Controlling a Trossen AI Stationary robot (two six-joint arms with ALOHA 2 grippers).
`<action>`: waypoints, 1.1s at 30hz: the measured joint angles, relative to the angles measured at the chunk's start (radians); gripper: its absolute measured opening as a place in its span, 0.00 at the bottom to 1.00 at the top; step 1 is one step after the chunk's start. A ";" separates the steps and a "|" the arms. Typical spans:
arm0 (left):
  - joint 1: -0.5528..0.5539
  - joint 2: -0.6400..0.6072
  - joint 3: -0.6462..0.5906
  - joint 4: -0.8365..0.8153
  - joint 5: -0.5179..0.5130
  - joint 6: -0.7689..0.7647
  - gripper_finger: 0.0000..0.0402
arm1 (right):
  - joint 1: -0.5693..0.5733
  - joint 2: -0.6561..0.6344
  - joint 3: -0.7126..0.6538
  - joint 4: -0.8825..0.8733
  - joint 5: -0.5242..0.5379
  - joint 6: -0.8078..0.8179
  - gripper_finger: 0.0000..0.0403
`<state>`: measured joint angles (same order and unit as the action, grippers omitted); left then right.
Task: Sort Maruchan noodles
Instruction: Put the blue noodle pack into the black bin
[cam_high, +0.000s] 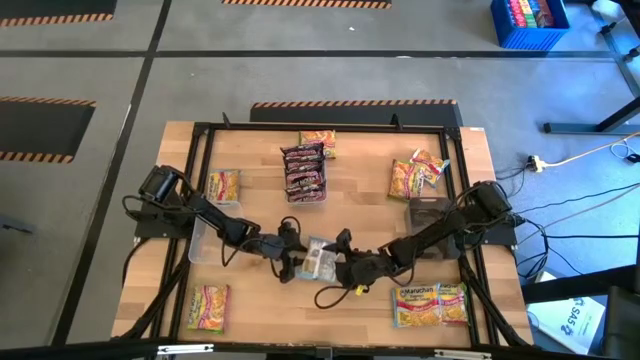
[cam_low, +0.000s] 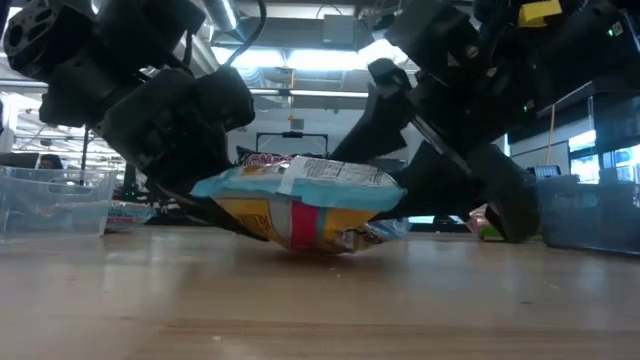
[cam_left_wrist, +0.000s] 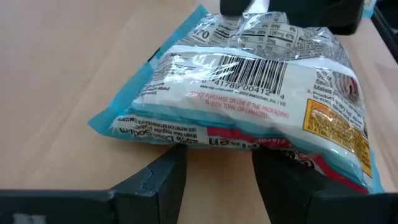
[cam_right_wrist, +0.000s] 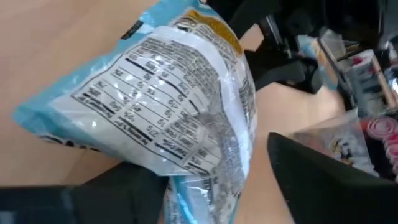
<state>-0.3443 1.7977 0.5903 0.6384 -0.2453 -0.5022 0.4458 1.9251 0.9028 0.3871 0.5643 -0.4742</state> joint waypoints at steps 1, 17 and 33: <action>0.000 0.000 0.000 0.000 -0.003 0.000 0.44 | 0.000 0.000 0.000 -0.007 0.002 0.021 0.61; 0.001 -0.001 0.000 -0.006 -0.011 -0.010 0.44 | 0.001 0.000 0.001 -0.016 0.026 0.131 0.18; -0.025 -0.078 0.005 -0.080 -0.007 -0.011 0.44 | 0.018 -0.046 0.003 -0.059 0.038 0.166 0.02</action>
<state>-0.3697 1.7200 0.5957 0.5581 -0.2527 -0.5133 0.4639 1.8790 0.9053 0.3282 0.6027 -0.3083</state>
